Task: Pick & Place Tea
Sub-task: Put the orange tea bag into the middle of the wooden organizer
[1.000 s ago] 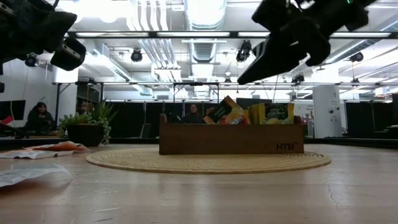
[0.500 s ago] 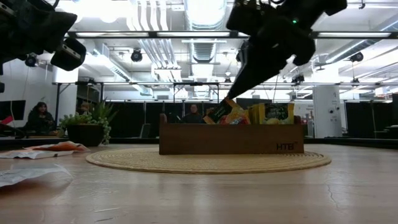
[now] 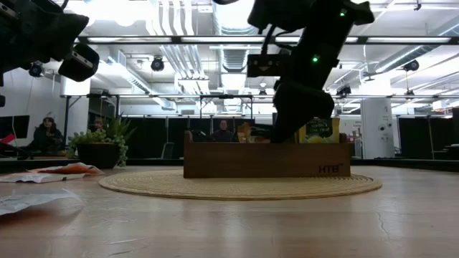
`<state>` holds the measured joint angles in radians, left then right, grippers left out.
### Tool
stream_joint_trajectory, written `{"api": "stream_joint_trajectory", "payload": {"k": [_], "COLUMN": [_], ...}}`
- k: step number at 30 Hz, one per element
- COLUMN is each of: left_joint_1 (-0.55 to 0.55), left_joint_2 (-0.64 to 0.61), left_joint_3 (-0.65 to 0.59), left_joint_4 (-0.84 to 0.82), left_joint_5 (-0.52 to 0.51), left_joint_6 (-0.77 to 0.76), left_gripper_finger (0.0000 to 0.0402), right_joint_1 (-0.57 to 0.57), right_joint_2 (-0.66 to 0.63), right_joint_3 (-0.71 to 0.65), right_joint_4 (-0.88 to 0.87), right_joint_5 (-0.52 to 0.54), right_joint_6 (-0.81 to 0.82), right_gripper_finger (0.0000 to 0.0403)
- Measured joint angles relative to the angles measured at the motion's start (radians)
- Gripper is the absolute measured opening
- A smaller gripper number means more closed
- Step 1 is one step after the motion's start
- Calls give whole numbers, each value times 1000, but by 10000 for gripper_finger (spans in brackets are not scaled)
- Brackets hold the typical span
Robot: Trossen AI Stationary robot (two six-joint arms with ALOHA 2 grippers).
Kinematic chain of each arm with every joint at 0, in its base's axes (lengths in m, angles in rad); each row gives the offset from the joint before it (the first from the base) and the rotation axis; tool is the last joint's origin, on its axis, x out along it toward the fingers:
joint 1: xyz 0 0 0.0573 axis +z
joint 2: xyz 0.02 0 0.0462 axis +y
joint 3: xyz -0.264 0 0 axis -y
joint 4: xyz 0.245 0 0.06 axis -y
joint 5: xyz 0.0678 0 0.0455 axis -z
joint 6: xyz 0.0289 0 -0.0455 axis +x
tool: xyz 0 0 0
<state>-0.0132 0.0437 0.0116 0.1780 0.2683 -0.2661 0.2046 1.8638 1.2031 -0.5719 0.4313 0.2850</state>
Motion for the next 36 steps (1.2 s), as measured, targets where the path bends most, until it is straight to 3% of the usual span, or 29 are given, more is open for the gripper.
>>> {"api": "stream_joint_trajectory", "payload": {"k": [4, 18, 36], "left_joint_1": [0, 0, 0], "left_joint_2": [0, 6, 6], "left_joint_3": [0, 0, 0], "left_joint_4": [0, -1, -5], "left_joint_5": [0, 0, 0], "left_joint_6": [0, 0, 0], "left_gripper_finger": [0, 0, 0], "right_joint_1": [-1, 28, 238], "right_joint_2": [14, -60, -89], "right_joint_3": [22, 90, 168], "right_joint_4": [8, -101, -312], "right_joint_5": [-70, -66, -73], "right_joint_6": [-12, -15, 50], "right_gripper_finger": [8, 8, 8]}}
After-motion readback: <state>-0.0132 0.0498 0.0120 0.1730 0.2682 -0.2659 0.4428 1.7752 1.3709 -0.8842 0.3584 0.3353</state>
